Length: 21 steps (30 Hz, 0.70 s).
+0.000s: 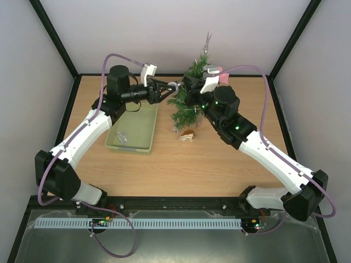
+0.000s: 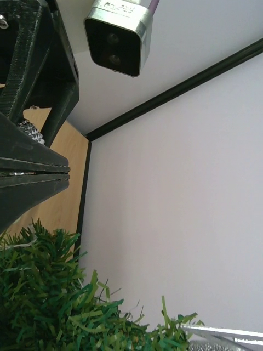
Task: Decorate the small christmas tree
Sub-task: Hang the decoration item on the Christmas tree.
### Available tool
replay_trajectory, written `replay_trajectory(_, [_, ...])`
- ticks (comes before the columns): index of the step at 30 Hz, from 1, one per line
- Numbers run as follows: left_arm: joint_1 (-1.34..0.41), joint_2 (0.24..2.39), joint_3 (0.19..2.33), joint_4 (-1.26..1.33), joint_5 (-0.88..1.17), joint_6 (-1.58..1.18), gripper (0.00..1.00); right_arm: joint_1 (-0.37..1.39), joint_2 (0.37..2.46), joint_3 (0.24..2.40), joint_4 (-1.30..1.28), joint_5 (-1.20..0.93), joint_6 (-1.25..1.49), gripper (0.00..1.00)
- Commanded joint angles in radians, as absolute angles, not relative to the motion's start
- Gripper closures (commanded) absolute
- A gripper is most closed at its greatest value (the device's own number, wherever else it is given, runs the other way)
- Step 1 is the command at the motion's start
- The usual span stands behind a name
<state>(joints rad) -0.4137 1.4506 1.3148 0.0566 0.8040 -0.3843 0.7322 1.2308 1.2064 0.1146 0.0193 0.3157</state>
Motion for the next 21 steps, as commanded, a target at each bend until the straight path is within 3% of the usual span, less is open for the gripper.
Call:
replay_trajectory(1, [-0.403, 1.469, 1.35, 0.124, 0.822, -0.402, 0.66, 0.727, 1.241, 1.246, 0.098, 0.064, 0.292, 0.98])
replay_trajectory(21, [-0.401, 1.579, 1.414, 0.135, 0.854, -0.439, 0.67, 0.705, 1.297, 1.307, 0.014, 0.149, 0.305, 0.98])
